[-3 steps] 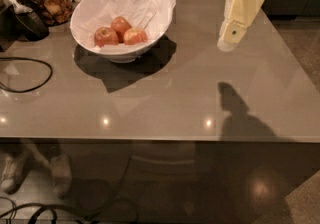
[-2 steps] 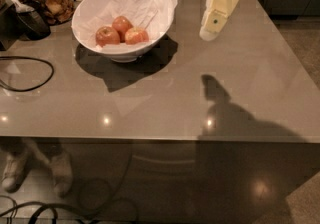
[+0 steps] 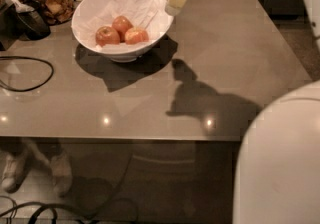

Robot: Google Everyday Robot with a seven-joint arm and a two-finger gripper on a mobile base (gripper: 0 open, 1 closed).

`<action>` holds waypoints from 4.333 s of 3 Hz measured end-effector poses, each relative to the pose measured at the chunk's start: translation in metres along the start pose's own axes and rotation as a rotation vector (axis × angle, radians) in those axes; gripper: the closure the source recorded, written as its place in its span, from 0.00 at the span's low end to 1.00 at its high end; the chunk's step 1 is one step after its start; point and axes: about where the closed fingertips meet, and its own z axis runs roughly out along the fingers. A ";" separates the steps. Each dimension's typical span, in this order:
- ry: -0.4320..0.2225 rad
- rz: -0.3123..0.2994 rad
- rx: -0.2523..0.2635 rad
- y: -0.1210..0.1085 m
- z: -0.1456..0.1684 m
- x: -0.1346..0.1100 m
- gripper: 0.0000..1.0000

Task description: Pick apple from white bowl

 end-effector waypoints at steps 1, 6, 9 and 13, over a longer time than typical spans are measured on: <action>-0.029 -0.004 0.039 -0.012 -0.001 -0.010 0.00; -0.090 0.114 -0.064 -0.059 0.107 -0.041 0.23; -0.081 0.193 -0.113 -0.066 0.147 -0.034 0.14; -0.105 0.297 -0.217 -0.058 0.191 -0.024 0.37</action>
Offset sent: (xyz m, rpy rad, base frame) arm 0.0495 0.0345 -0.0044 0.1102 0.0145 -0.0314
